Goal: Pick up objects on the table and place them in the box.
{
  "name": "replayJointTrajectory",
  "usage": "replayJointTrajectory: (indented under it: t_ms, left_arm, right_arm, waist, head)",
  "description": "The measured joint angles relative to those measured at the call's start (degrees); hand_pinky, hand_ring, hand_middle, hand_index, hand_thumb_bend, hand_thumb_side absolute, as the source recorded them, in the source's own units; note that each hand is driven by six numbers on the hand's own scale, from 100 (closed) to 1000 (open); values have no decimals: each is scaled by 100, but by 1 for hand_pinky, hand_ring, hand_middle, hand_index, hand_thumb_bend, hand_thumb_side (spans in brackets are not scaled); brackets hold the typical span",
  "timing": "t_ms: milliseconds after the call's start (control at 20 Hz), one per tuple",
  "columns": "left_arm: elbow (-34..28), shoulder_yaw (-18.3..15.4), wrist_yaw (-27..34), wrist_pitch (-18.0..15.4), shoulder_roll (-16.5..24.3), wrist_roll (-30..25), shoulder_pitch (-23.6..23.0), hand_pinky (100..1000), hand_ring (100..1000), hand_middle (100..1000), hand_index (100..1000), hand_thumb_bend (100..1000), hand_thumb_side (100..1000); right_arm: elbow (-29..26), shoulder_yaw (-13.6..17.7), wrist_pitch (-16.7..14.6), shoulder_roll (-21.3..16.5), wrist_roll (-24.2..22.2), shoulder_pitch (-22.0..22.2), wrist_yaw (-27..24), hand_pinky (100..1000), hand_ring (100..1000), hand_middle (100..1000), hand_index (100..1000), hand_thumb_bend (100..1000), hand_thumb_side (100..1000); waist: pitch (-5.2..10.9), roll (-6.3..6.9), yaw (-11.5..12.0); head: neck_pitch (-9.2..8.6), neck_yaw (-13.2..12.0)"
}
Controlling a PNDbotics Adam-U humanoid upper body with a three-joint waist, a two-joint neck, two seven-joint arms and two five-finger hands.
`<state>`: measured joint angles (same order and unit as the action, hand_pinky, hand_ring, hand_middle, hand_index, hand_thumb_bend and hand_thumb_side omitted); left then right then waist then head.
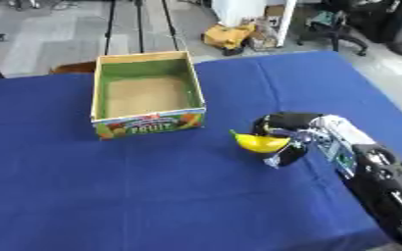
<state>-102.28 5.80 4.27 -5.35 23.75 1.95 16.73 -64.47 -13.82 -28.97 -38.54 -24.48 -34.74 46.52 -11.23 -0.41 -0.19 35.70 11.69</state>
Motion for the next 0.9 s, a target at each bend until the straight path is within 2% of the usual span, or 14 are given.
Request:
replayJointTrajectory:
  t_ms: [150, 400, 650, 900]
  left_arm:
    - [0, 0, 0, 0, 0, 0, 0, 567, 600, 606, 764, 504, 829]
    - [0, 0, 0, 0, 0, 0, 0, 567, 600, 606, 764, 505, 828]
    - [0, 0, 0, 0, 0, 0, 0, 567, 599, 606, 764, 506, 828]
    - [0, -1, 0, 0, 0, 0, 0, 568, 599, 605, 763, 507, 828]
  right_arm:
    - [0, 0, -24, 0, -44, 2, -10, 687, 739, 763, 776, 368, 420]
    - [-2, 0, -54, 0, -137, 3, -27, 688, 740, 764, 774, 367, 417]
    - [-14, 0, -41, 0, -177, 19, -44, 687, 739, 762, 762, 332, 403]
    - [-21, 0, -31, -1, -184, 31, -75, 686, 736, 760, 738, 223, 396]
  waist:
    - [0, 0, -3]
    - [0, 1, -6]
    - [0, 2, -5]
    - [0, 2, 5]
  head:
    - [0, 0]
    - [0, 0]
    - [1, 0]
    - [1, 0]
